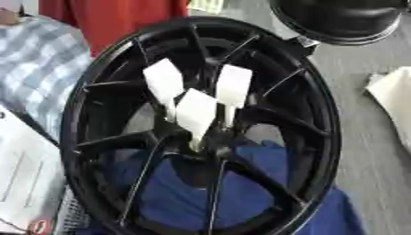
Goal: Pull the pin out of the wheel hub.
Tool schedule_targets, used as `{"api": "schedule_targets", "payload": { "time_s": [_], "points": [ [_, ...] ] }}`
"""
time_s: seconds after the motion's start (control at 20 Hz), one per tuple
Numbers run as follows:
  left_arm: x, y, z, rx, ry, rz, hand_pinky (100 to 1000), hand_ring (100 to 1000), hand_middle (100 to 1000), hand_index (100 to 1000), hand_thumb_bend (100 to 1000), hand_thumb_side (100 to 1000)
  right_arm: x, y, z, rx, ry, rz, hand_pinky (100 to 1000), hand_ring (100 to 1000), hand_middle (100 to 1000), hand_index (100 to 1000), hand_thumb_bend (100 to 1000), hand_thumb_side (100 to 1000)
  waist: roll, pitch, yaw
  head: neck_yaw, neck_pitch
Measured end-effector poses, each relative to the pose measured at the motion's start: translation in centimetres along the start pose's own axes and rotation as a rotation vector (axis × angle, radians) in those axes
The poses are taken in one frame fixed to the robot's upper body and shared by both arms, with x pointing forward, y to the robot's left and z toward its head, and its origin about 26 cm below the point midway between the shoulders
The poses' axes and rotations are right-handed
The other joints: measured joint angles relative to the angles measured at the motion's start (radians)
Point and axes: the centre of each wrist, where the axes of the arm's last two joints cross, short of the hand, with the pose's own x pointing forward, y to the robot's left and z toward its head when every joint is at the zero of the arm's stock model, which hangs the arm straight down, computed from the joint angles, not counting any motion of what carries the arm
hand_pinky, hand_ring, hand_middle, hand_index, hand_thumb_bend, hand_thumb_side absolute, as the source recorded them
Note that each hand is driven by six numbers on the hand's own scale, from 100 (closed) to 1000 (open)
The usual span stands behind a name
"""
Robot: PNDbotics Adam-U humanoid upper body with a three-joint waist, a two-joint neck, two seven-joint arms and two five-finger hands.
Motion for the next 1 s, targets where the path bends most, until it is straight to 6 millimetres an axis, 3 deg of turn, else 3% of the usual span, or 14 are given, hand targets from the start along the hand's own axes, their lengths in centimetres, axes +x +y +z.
{"api": "schedule_targets", "payload": {
  "time_s": [0.4,1.0],
  "points": [
    [1.3,-0.1,-1.1,-0.165,-0.025,-0.16,812,772,723,801,578,500,-0.1,0.0,0.1,0.006,0.006,0.003,934,751,594,769,100,549,0.014,0.0,0.005,-0.044,0.023],
    [3.6,-3.5,-3.0,-0.639,-0.002,-0.583,838,809,753,840,495,473,-0.6,0.2,0.3,0.036,0.04,0.01,933,749,592,767,100,549,0.041,-0.03,-0.006,-0.07,0.044]
  ]
}}
